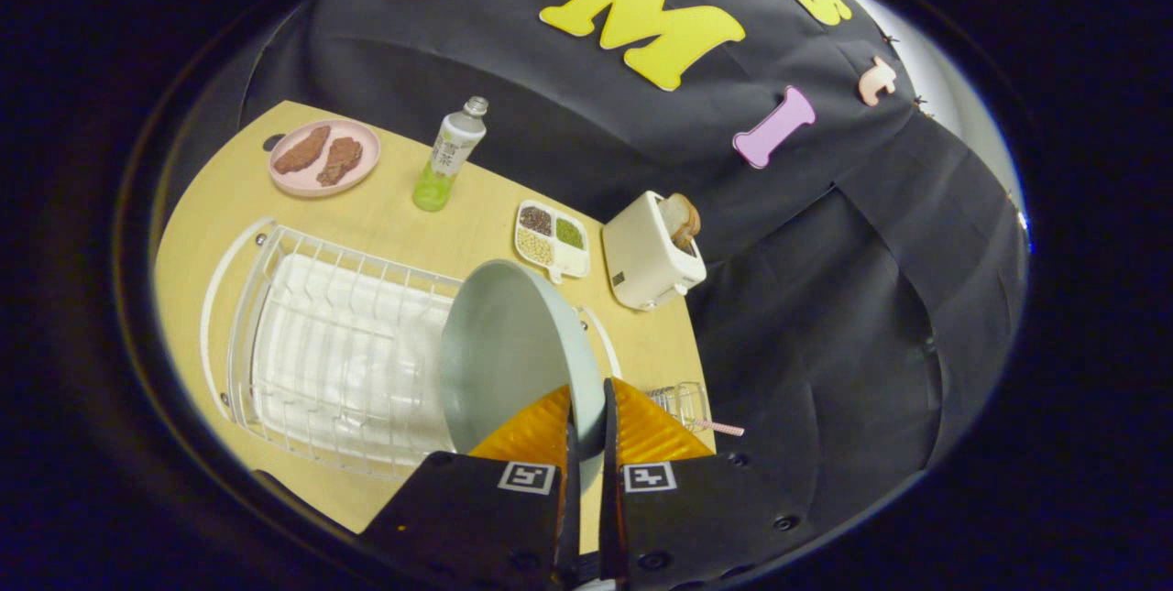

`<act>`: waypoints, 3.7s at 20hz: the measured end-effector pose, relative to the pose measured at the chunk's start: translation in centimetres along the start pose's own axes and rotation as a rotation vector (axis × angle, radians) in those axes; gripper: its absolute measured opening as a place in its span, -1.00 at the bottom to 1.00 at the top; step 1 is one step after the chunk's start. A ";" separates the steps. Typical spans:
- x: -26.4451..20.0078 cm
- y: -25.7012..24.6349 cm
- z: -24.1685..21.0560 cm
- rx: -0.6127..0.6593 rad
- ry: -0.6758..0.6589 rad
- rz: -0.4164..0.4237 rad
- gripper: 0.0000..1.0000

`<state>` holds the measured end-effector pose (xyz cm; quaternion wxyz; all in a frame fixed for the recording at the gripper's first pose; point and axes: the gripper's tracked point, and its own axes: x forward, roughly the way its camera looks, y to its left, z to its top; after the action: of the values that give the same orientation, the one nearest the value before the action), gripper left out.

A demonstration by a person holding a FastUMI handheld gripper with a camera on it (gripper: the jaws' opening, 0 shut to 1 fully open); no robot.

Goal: Take the plate from the dish rack, then take the spoon from the basket and place it into the plate.

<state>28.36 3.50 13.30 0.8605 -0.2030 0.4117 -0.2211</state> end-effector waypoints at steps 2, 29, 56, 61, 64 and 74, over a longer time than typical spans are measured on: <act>-0.3 -1.6 -0.6 0.030 -0.030 0.034 -0.73; 7.5 3.2 -27.3 0.463 0.112 0.869 -0.73; 14.8 -5.2 -24.7 0.426 -0.508 0.504 1.00; 16.4 -10.3 -23.4 0.437 -0.701 0.406 1.00; 18.0 -12.3 -22.9 0.486 -0.707 0.415 1.00; 25.3 -18.7 -18.0 0.640 -0.694 0.462 0.97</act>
<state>24.26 -28.67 -2.84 0.9915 0.1046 0.0486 -0.0601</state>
